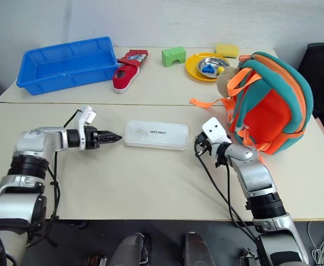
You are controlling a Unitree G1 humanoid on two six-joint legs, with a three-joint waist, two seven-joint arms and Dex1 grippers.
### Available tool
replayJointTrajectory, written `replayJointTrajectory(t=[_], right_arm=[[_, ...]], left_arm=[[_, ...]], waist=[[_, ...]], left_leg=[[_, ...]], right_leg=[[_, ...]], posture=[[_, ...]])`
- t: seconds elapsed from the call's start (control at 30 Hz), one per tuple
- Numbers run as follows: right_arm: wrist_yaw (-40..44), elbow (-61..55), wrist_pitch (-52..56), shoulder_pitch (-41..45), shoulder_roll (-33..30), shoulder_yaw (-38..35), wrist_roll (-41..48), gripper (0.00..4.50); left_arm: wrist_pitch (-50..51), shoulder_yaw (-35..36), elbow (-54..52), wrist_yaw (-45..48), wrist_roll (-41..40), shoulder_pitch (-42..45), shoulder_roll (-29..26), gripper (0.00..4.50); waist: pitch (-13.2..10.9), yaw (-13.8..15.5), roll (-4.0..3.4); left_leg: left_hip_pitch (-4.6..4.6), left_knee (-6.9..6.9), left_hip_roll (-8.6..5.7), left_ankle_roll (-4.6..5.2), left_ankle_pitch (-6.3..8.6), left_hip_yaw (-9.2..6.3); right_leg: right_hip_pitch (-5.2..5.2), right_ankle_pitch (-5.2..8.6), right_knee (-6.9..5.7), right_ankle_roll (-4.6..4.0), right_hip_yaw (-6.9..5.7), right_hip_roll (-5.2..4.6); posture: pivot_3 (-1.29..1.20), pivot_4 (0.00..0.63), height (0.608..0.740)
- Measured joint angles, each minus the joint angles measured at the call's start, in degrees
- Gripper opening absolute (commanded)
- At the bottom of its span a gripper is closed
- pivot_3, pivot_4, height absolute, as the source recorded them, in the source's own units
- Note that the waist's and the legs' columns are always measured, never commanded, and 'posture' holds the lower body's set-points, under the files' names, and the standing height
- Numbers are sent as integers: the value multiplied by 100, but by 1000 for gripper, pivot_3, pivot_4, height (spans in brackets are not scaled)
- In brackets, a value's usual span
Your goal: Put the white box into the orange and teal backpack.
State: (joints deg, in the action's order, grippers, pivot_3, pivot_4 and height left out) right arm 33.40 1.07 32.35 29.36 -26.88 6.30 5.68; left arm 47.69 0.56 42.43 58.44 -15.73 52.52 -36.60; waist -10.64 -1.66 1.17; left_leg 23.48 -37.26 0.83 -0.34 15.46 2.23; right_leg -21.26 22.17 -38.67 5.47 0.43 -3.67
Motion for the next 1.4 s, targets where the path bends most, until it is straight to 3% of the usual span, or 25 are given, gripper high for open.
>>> replayJointTrajectory(t=[0.13, 0.17, 0.4, 0.87, 1.0, 1.07, 1.27, 1.4], right_arm=[[12, 86, -113, 39, 12, 36, -52, 0], [14, 103, -127, 44, 14, 45, -62, 0], [16, 289, -255, 129, 86, 136, -174, 0], [15, 363, -366, 107, 100, 198, -295, 0], [15, 304, -375, 55, 85, 187, -292, 0], [11, 239, -378, -7, 79, 151, -291, 0], [-65, -84, -316, -321, 79, -32, -281, 0], [-188, -1051, 120, -1046, 82, -387, -26, 0]], left_arm=[[281, 120, 1101, 284, -53, 595, 36, 4400], [317, 145, 1299, 324, -54, 712, 46, 4457], [321, 340, 2329, 226, 30, 1288, 341, 4457], [-19, 164, 2579, 437, 445, 1640, 1357, 4457], [6, 281, 2760, 425, 445, 1692, 1351, 3577], [77, 346, 2846, 485, 437, 1692, 1334, 2885], [410, 517, 2800, 1134, 254, 1810, 1313, 1420], [880, 321, 2365, 1632, 217, 1717, 1309, 1311]], waist=[[0, 3, 0], [0, 3, 0], [0, 8, 1], [2, 95, 3], [1, 89, 3], [1, 84, 3], [1, 124, 3], [1, 138, 3]], left_leg=[[16, -13, 0, 0, 0, 2], [15, -13, 0, 0, 0, 2], [15, -15, -2, 0, 0, 2], [14, -36, -15, 4, 1, 2], [15, -35, -15, 4, 1, 2], [20, -34, -14, 4, 1, 2], [28, -43, -14, 4, 1, 0], [58, -45, -12, 3, 1, -4]], right_leg=[[-16, 0, -12, 0, -3, -2], [-17, 0, -13, 0, -4, -2], [-19, 0, -20, 0, -6, -9], [-12, 0, -25, 0, -11, -23], [-14, 0, -30, 0, -12, -22], [-19, 0, -30, 0, -13, -21], [-20, 0, -30, 0, -15, -21], [-46, 0, -31, 0, -13, -17]], posture=[[0, 150, 740], [0, 150, 740], [0, 150, 740], [0, 150, 740], [0, 150, 740], [0, 150, 740], [0, 150, 740], [0, 150, 740]])
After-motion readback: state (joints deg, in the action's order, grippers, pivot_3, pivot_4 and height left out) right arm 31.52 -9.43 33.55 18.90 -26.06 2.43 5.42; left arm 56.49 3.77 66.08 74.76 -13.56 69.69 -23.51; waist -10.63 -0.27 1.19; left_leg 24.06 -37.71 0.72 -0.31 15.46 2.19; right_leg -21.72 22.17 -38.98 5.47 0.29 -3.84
